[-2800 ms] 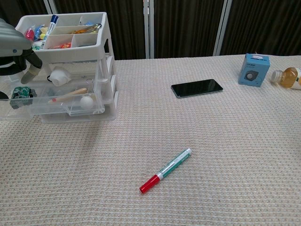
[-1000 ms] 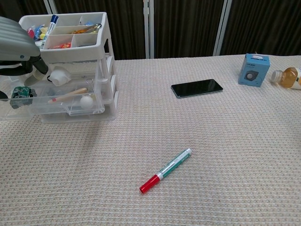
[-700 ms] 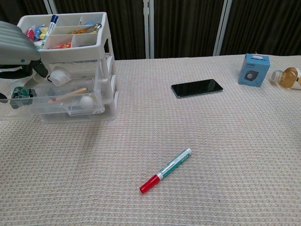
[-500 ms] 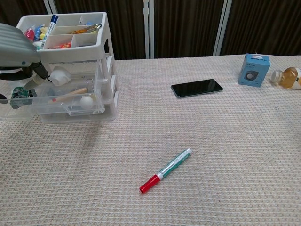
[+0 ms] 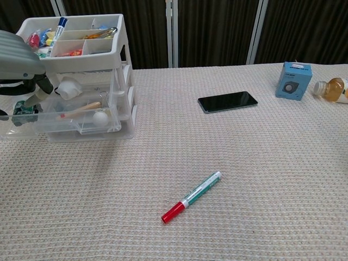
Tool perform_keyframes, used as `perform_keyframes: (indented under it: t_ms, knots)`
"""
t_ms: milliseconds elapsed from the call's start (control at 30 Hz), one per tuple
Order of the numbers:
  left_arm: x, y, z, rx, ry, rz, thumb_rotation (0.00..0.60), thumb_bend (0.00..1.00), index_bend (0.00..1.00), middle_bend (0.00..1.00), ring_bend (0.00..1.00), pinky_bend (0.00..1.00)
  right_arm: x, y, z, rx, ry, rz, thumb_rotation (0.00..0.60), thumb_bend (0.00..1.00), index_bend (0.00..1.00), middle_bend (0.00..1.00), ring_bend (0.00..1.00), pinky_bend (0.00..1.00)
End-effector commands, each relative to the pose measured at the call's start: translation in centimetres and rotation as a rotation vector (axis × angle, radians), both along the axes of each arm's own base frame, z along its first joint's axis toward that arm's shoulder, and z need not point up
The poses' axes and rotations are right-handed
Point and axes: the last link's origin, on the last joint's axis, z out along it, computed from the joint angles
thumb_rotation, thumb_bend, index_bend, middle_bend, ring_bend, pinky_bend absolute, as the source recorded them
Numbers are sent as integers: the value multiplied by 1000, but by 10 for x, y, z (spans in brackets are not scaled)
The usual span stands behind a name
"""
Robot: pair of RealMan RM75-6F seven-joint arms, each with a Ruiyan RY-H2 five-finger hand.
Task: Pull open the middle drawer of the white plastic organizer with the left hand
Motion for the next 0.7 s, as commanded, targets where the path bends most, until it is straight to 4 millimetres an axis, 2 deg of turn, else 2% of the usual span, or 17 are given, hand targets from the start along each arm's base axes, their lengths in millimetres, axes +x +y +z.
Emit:
perform_keyframes:
  t_ms: [33, 200, 700]
  knots:
    - [0, 0, 1, 2, -5, 5, 600, 201, 570, 805, 746, 625, 0, 0, 0, -1, -4, 0, 600, 19, 0, 0, 0, 0]
    - [4, 2, 3, 8, -17, 2, 600, 243, 569, 805, 746, 625, 0, 0, 0, 1, -7, 2, 600, 20, 0, 0, 0, 0]
    - [5, 1, 0, -14, -1, 17, 600, 246, 565, 805, 746, 625, 2, 0, 1, -7, -20, 7, 600, 20, 0, 0, 0, 0]
